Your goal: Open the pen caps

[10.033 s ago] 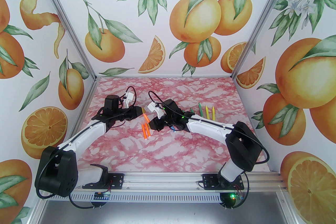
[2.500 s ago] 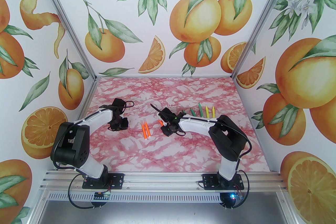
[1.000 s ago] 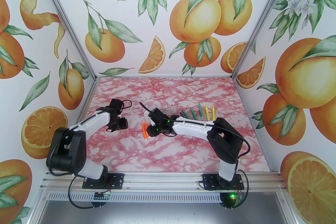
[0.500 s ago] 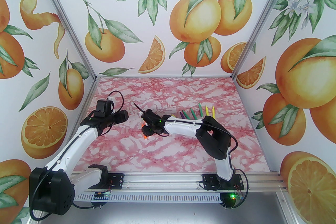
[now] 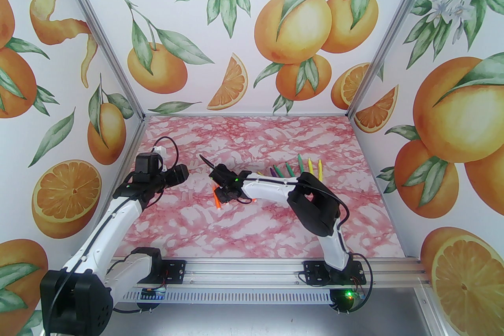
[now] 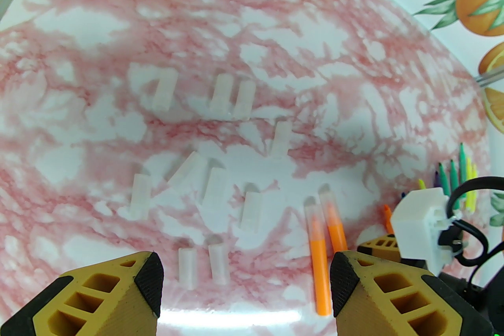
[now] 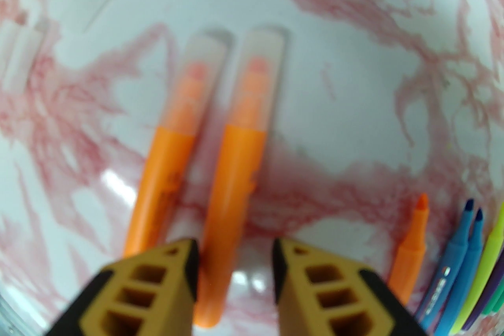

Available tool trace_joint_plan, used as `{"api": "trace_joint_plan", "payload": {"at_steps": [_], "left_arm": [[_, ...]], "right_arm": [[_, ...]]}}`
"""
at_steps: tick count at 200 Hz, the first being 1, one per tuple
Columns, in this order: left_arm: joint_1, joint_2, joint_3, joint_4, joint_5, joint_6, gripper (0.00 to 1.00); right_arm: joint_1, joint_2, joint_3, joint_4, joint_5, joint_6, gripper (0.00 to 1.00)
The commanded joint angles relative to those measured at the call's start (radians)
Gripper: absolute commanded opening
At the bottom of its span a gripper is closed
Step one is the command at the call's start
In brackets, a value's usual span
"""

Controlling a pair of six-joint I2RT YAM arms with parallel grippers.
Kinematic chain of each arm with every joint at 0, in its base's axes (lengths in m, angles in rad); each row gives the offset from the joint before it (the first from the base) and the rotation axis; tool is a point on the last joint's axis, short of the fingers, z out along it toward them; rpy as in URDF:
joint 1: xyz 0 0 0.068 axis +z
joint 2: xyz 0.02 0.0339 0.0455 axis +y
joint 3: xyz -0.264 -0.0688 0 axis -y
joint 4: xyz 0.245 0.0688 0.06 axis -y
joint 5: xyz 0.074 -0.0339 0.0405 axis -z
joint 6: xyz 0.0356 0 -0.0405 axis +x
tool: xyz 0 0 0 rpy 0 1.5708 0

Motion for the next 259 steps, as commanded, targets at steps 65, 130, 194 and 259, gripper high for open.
{"api": "trace_joint_plan", "payload": {"at_steps": [65, 130, 194, 259], "left_arm": [[0.016, -0.002, -0.018, 0.062, 0.049, -0.012, 0.74], [0.020, -0.010, -0.029, 0.056, 0.070, 0.007, 0.74], [0.022, 0.011, -0.033, 0.105, 0.214, 0.004, 0.74], [0.008, 0.135, -0.048, 0.311, 0.460, -0.153, 0.63]], "right_arm": [[0.010, 0.030, 0.018, -0.120, 0.018, -0.040, 0.32], [-0.041, 0.069, 0.057, -0.158, -0.085, -0.067, 0.19], [-0.133, -0.098, -0.105, 0.055, -0.335, -0.015, 0.00], [-0.188, -0.307, -0.258, 0.250, -0.510, -0.016, 0.00]]}}
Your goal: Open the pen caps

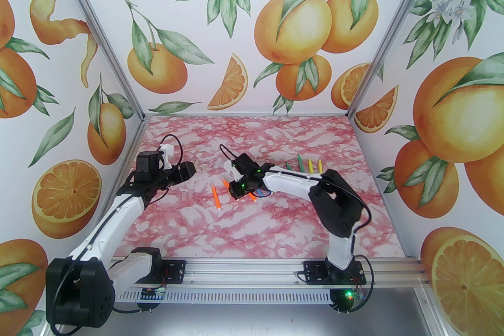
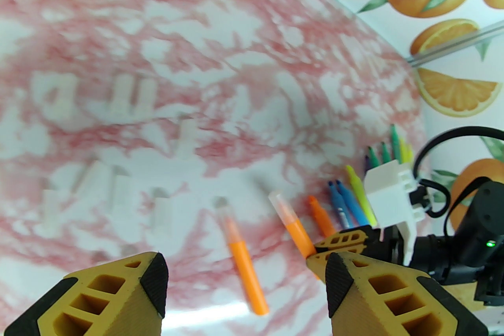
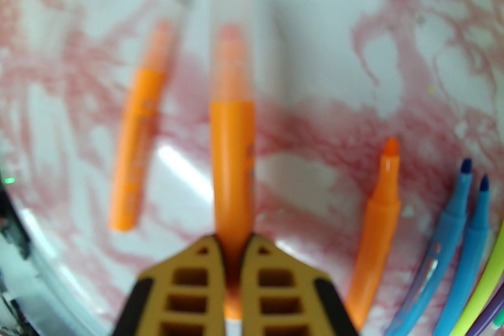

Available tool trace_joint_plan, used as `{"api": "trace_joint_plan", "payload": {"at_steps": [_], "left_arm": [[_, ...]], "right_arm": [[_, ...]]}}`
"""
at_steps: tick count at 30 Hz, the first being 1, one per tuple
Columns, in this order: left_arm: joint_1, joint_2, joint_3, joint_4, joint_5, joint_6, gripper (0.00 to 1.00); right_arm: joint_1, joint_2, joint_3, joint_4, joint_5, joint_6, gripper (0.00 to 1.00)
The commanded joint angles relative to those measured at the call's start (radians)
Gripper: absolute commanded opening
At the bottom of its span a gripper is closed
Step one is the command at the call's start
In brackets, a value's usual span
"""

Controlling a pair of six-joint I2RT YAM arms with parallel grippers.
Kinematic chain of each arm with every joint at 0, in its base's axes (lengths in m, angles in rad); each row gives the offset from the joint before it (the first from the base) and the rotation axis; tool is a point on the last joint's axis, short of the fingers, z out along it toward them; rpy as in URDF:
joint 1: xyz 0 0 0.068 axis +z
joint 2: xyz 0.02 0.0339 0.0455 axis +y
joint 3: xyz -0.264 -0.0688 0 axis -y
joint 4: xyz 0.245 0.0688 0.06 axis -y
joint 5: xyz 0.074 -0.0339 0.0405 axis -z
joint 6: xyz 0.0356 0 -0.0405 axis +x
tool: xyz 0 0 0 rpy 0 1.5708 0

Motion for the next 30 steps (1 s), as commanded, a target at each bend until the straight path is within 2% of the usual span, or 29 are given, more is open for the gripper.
{"api": "trace_joint_plan", "payload": {"at_steps": [1, 7, 11, 14, 19, 20, 21, 27, 30], "left_arm": [[-0.010, 0.038, -0.005, 0.114, 0.121, -0.072, 0.63], [-0.049, 0.078, 0.003, 0.200, 0.179, -0.152, 0.60], [-0.070, 0.089, 0.030, 0.160, 0.164, -0.134, 0.57], [-0.069, 0.063, 0.025, 0.130, 0.105, -0.126, 0.58], [-0.070, 0.061, 0.028, 0.079, 0.056, -0.104, 0.58], [-0.070, 0.078, 0.031, 0.044, 0.041, -0.083, 0.58], [-0.070, 0.082, 0.026, 0.039, 0.038, -0.075, 0.58], [-0.113, 0.125, 0.067, -0.107, -0.073, 0.047, 0.51], [-0.123, 0.123, 0.058, -0.115, -0.136, 0.038, 0.51]], "right_arm": [[-0.012, -0.084, -0.041, 0.128, -0.108, 0.008, 0.00], [-0.013, -0.138, -0.086, 0.194, -0.163, 0.004, 0.00], [-0.010, -0.137, -0.069, 0.150, -0.106, 0.001, 0.00], [0.013, -0.094, 0.000, 0.017, 0.051, -0.021, 0.05], [0.033, -0.059, 0.023, 0.003, 0.086, 0.008, 0.18], [0.036, -0.037, 0.028, 0.023, 0.086, 0.043, 0.27], [0.037, -0.028, 0.033, 0.031, 0.087, 0.056, 0.29], [0.037, -0.010, 0.051, 0.026, 0.096, 0.066, 0.32], [0.047, 0.014, 0.091, -0.027, 0.179, 0.095, 0.36]]}}
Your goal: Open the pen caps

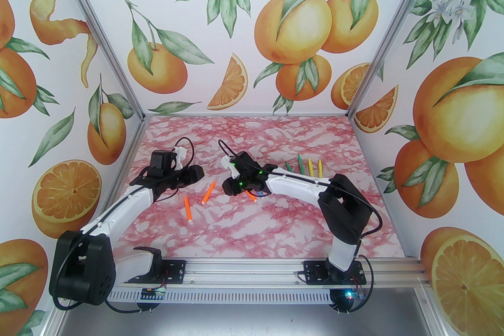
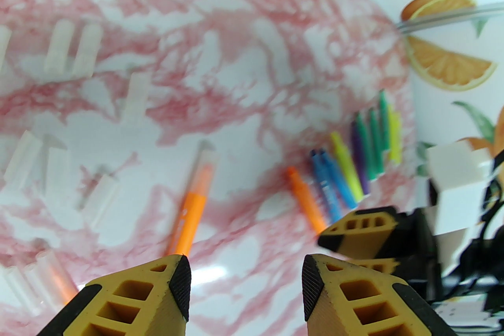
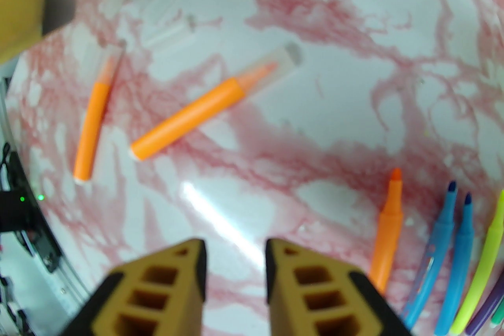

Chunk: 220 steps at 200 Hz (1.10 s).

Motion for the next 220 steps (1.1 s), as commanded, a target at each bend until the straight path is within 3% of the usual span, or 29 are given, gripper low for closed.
{"api": "trace_joint_plan", "payload": {"at_steps": [1, 32, 98, 141, 157, 220], "left_arm": [[-0.008, -0.011, 0.019, -0.053, -0.103, 0.033, 0.51], [0.013, -0.052, 0.010, -0.043, -0.164, 0.018, 0.60], [0.210, -0.127, -0.045, 0.020, -0.094, -0.002, 0.63], [0.232, -0.143, -0.046, 0.016, -0.061, 0.008, 0.64], [0.237, -0.149, -0.046, 0.016, -0.052, 0.010, 0.64], [0.249, -0.152, -0.041, 0.016, -0.022, 0.025, 0.63]], "right_arm": [[0.018, 0.035, 0.065, -0.043, 0.127, 0.061, 0.37], [0.069, 0.076, 0.076, 0.026, 0.233, 0.219, 0.47], [0.173, 0.234, 0.227, 0.020, 0.364, 0.333, 0.49], [0.196, 0.292, 0.262, -0.008, 0.420, 0.372, 0.51], [0.204, 0.309, 0.270, -0.014, 0.436, 0.374, 0.59], [0.235, 0.387, 0.340, -0.079, 0.478, 0.346, 0.56]]}}
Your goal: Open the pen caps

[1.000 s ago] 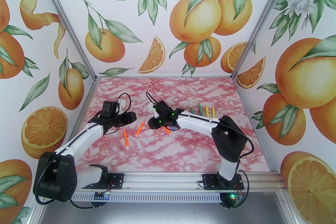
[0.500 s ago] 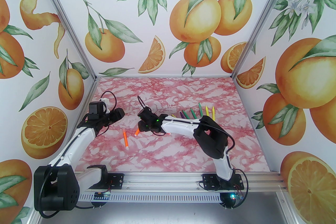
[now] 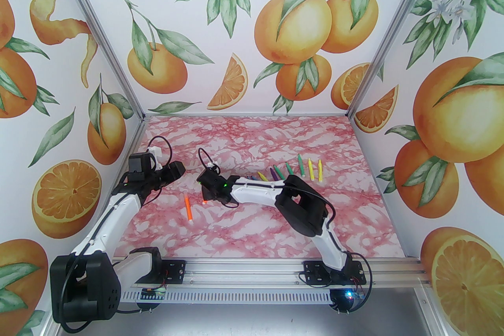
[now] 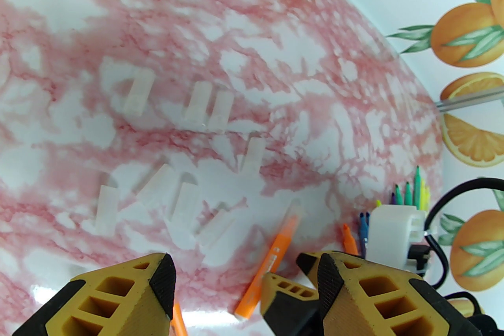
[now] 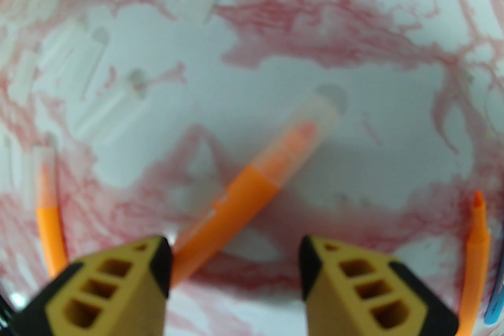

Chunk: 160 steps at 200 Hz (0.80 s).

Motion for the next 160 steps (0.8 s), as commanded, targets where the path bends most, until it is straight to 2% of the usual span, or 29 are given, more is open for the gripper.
{"api": "trace_joint_plan", "payload": {"at_steps": [1, 29, 77, 160], "left_arm": [[0.010, -0.018, -0.005, 0.020, 0.026, 0.016, 0.64], [0.012, -0.019, -0.009, 0.021, 0.036, 0.020, 0.63], [0.017, -0.028, -0.006, 0.014, 0.046, 0.028, 0.64], [0.018, -0.035, -0.004, 0.014, 0.067, 0.022, 0.63]], "right_arm": [[0.021, 0.040, 0.040, -0.058, 0.051, -0.013, 0.56], [0.023, 0.052, 0.047, -0.098, 0.053, -0.046, 0.53], [0.008, 0.012, -0.014, -0.194, 0.021, -0.148, 0.39], [-0.081, -0.155, -0.169, -0.349, -0.122, -0.371, 0.31]]}}
